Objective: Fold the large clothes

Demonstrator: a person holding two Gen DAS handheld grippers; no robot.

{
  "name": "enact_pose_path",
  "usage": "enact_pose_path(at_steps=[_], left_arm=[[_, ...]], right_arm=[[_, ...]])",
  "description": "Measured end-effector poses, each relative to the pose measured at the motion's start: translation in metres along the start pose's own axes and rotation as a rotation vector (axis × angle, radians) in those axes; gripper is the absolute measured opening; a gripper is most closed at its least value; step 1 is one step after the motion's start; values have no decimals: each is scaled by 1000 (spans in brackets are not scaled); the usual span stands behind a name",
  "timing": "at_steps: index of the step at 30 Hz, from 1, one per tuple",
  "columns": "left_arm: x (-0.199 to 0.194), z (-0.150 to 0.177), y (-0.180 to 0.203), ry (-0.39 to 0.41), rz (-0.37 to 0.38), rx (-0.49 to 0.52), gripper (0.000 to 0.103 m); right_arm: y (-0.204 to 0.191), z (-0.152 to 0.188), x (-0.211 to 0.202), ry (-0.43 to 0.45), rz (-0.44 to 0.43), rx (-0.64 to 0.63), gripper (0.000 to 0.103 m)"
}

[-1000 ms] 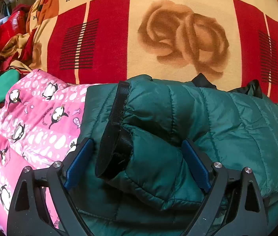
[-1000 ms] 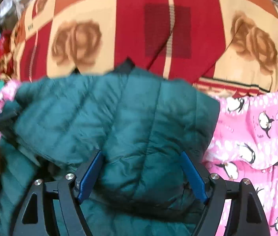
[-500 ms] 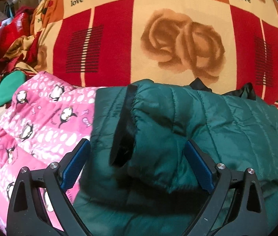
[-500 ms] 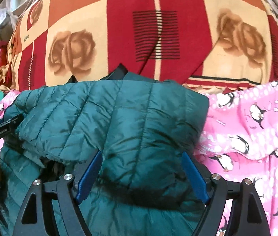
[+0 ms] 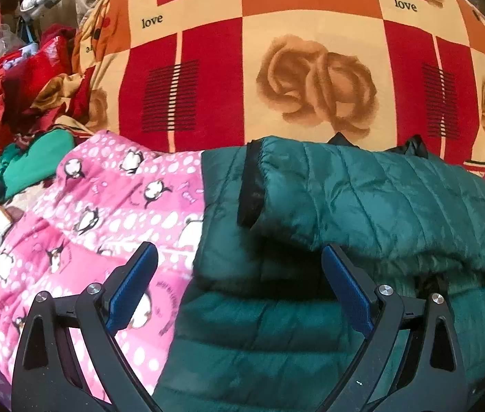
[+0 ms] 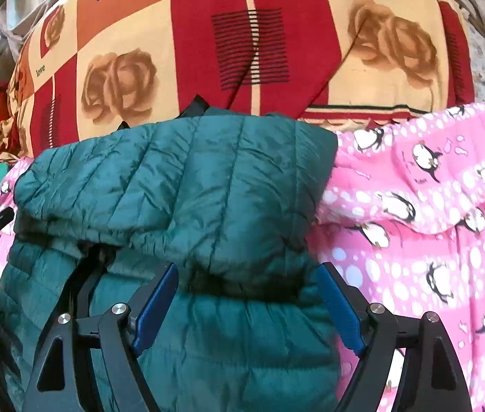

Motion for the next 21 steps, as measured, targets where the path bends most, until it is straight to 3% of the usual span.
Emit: enact_pose_path(at_steps=[21], left_arm=[[-51, 82, -33, -46, -27, -23, 96]], right_arm=[[20, 75, -38, -55, 30, -21, 80]])
Point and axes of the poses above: each gripper's, at about its wrist camera, not at the fingertips, and x roughly the way its jaws point, y to its right, z to its underside, the point moved 8 cm from there along x, roughly the way its jaws point, and after that the axes turned 10 degrees about x, right-handed, at the moved point
